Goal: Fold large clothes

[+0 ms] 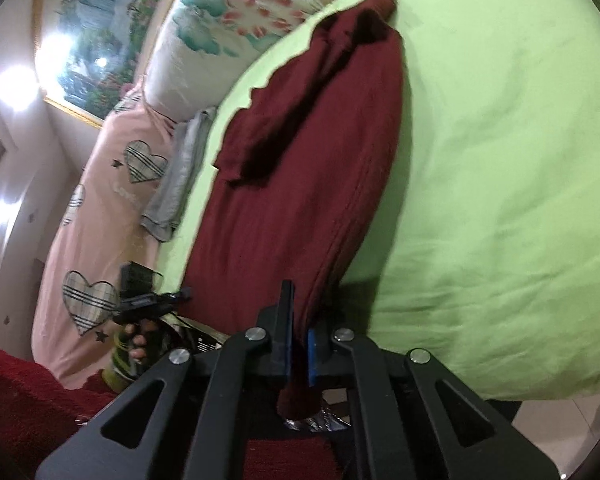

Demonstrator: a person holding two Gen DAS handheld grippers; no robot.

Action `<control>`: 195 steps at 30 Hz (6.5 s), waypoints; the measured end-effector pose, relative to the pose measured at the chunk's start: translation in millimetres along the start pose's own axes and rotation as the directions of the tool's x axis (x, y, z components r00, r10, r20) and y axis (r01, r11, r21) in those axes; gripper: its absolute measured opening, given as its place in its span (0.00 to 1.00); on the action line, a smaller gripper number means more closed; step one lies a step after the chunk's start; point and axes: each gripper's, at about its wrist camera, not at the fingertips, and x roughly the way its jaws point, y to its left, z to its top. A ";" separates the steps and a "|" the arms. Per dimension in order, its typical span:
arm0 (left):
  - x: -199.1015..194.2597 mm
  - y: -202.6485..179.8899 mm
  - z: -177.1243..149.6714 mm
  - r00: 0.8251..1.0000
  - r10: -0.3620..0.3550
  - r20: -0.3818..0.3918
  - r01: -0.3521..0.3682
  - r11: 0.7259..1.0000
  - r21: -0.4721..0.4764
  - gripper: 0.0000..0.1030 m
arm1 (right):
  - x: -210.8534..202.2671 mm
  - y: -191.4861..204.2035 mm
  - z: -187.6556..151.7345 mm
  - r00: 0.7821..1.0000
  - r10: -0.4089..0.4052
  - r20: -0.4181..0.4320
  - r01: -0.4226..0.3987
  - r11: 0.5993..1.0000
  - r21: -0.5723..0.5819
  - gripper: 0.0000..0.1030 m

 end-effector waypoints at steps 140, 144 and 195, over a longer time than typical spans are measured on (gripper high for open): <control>69.4 -34.9 158.4 0.884 0.147 0.444 -0.002 0.950 -0.311 0.67 | 99.9 46.4 175.0 0.951 -0.239 0.195 0.235 0.971 0.040 0.40; 76.8 -26.6 172.9 0.869 0.129 0.478 0.025 0.953 -0.303 0.42 | 102.1 46.7 177.1 0.955 -0.231 0.185 0.229 0.973 0.034 0.40; 228.8 -302.4 123.2 0.963 0.058 0.262 -0.224 0.710 0.668 0.15 | 138.0 27.2 330.4 0.989 -0.110 -0.096 0.098 0.988 -0.121 0.12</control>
